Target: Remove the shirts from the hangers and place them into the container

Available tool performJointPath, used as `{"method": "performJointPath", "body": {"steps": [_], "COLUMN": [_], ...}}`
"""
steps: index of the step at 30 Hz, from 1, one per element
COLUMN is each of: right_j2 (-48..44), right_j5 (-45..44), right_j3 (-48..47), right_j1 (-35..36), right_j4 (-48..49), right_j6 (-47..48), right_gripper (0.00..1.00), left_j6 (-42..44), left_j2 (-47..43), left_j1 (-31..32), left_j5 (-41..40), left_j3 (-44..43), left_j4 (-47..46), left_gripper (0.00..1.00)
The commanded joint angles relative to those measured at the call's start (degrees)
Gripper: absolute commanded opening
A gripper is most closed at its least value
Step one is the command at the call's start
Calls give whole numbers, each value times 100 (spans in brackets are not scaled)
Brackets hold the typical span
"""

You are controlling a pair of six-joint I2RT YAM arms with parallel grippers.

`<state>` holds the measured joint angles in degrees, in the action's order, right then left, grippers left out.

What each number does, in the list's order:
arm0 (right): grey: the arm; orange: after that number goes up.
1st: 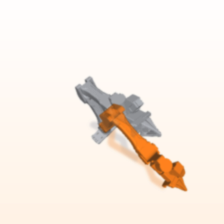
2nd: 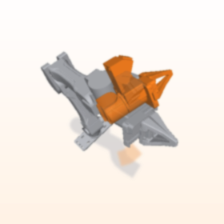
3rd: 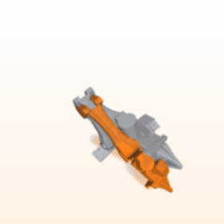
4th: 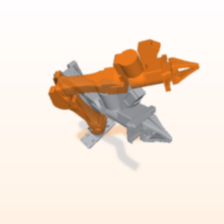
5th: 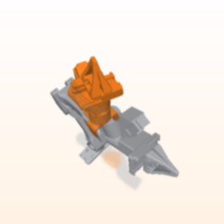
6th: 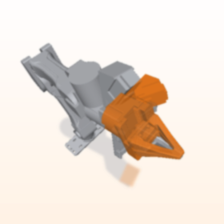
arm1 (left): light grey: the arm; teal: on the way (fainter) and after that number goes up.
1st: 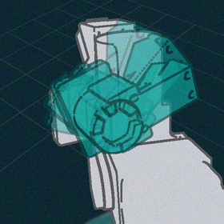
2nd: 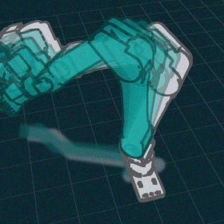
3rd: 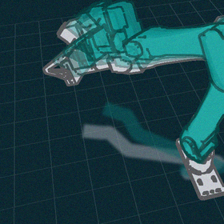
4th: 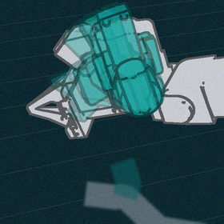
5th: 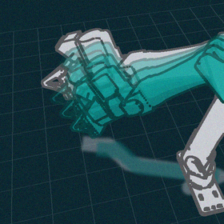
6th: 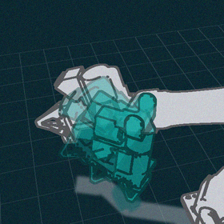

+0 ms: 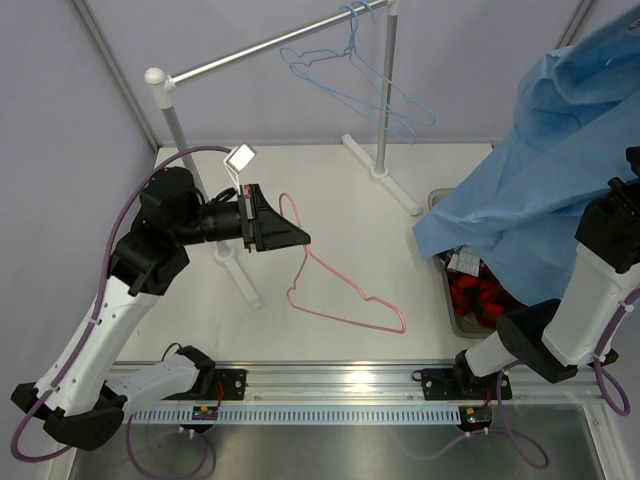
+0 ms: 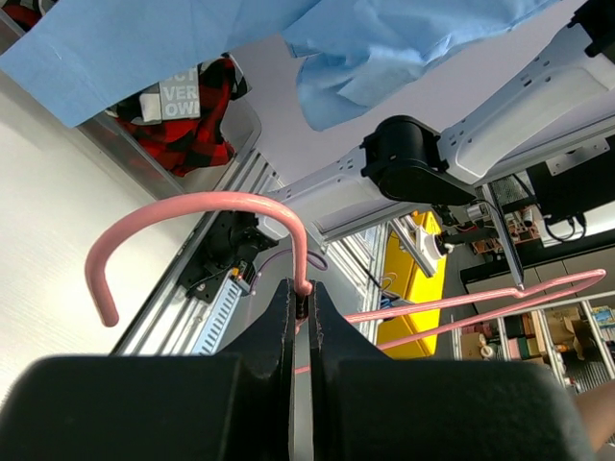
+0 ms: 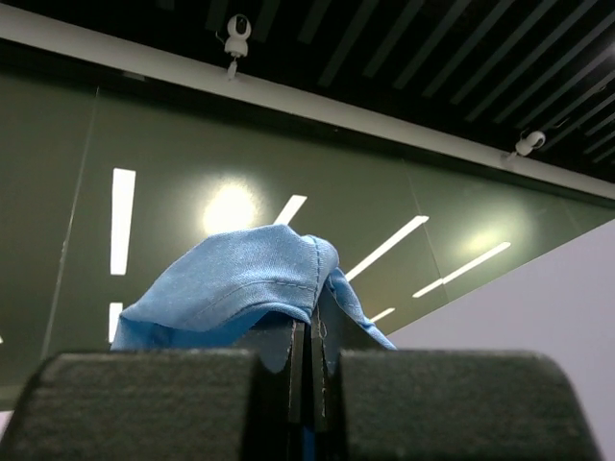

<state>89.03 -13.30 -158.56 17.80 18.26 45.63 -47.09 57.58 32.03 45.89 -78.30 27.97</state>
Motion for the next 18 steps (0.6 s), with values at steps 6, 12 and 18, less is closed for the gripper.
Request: {"method": "performJointPath", "body": {"steps": [6,12,18], "right_j2": [-158,-308,-44], "right_j5": [275,240,240], "right_j3": [105,343,45], "right_j1": [-944,-1683,-2455], "right_j4": [705,714,784], "right_j6": [-141,-572,-1344], "right_gripper": [0,0,0], "left_j6": [182,350,481], "left_j2": [112,183,341], "left_j1": [31,31,23], "left_j5": [245,201,245], "left_j3": [-352,-467,-660], "left_j4": [244,552,693], "left_gripper": [0,0,0]}}
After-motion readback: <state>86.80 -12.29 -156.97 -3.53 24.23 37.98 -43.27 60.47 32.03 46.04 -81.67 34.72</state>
